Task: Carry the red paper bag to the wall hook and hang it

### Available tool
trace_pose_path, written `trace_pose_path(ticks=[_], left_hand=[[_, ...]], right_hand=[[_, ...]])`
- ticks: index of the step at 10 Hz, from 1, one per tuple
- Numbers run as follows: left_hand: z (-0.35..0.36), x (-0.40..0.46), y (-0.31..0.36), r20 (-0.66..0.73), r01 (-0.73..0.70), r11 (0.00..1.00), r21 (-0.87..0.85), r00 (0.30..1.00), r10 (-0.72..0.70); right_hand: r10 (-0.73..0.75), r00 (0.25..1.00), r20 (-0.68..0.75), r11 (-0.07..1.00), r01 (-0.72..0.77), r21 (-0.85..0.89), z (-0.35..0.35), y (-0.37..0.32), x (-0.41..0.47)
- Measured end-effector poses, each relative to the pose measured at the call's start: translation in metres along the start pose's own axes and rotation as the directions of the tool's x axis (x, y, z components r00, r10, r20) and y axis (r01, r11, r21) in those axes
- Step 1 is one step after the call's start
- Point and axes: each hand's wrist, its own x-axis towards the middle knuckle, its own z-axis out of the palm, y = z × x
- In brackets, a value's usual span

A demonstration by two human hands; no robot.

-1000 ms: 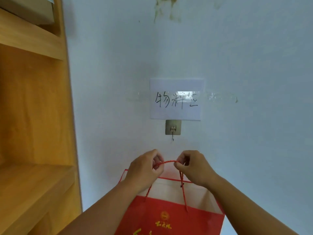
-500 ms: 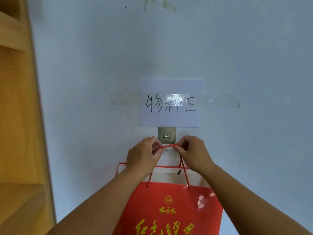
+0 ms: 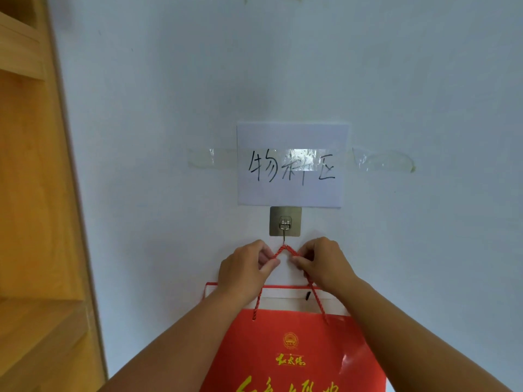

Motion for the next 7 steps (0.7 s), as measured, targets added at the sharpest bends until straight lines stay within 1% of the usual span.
trace_pose_path(ticks=[1,2,3,4,6,7], left_hand=[[0.008,-0.011,0.000,0.041,0.034,0.998,-0.058,0.999,-0.032],[0.008,-0.024,-0.002,0.063,0.045,0.993,-0.109,0.997,-0.038],[0.007,-0.039,-0.008,0.053,0.018,0.995,-0.102,0.999,-0.013],[0.002,-0.059,-0.007,0.007,-0.025,1.000,0.004,1.000,0.025],[-0.022,-0.111,0.012,-0.072,-0.131,0.969,0.211,0.986,0.149],[-0.026,-0.136,0.018,-0.088,-0.176,0.942,0.287,0.974,0.209]], right_hand=[[-0.033,0.999,0.002,0.999,0.033,-0.043,0.009,0.001,-0.013],[-0.053,0.998,-0.046,0.997,0.050,-0.055,0.008,0.001,-0.029],[-0.036,0.995,-0.093,0.999,0.036,-0.008,0.006,0.003,-0.051],[-0.030,0.988,-0.149,1.000,0.029,-0.006,0.003,0.004,-0.073],[-0.053,0.986,-0.157,0.999,0.052,-0.008,-0.011,0.007,-0.111],[-0.093,0.980,-0.174,0.993,0.104,0.055,-0.023,0.006,-0.131]])
